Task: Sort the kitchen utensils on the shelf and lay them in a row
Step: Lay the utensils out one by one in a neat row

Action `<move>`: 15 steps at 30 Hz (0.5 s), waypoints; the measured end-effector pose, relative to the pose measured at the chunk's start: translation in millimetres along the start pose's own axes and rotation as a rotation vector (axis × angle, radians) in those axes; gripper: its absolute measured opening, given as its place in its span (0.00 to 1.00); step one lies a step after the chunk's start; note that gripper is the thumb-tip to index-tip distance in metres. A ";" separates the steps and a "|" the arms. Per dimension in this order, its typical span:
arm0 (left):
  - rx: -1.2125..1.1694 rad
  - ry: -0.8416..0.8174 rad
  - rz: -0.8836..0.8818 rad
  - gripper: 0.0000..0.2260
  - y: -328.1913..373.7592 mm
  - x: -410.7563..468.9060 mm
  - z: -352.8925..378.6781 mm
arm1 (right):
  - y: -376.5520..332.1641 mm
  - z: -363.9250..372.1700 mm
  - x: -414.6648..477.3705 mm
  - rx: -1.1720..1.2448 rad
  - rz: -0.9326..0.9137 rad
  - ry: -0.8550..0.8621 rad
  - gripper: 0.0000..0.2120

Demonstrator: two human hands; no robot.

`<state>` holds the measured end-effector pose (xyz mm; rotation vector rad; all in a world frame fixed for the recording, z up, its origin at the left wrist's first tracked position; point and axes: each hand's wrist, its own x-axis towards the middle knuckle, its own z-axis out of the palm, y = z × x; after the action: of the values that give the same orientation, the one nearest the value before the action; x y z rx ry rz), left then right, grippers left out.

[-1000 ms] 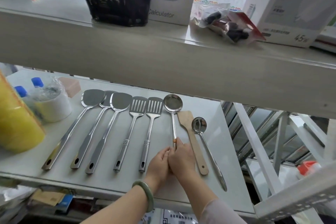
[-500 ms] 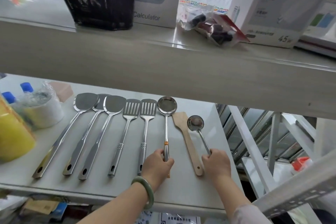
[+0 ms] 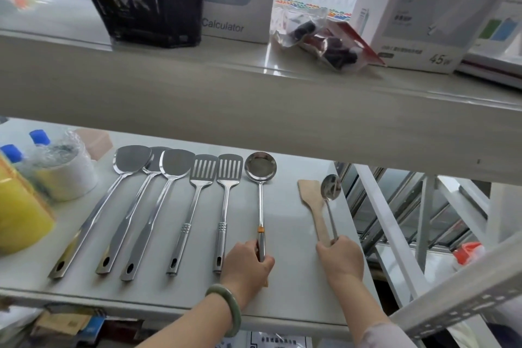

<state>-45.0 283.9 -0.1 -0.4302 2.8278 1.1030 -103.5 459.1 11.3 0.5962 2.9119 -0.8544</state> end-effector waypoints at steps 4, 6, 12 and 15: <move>0.048 -0.028 0.043 0.10 8.0 -2.7 7.9 | 15.8 -13.4 -0.5 -0.004 0.042 0.035 0.15; 0.082 -0.043 0.051 0.08 12.2 -3.8 11.4 | 12.8 -11.6 -4.7 -0.024 0.006 0.105 0.15; 0.192 -0.084 0.036 0.16 25.5 -3.2 15.1 | -19.9 8.6 -25.8 -0.040 -0.184 0.100 0.26; 0.226 -0.115 0.073 0.20 22.9 -2.8 12.4 | -31.1 17.4 -29.8 -0.054 -0.173 0.036 0.19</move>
<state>-49.2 309.0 6.2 -0.2384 2.8407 0.7769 -88.6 415.4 17.0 0.3639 3.0432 -0.7856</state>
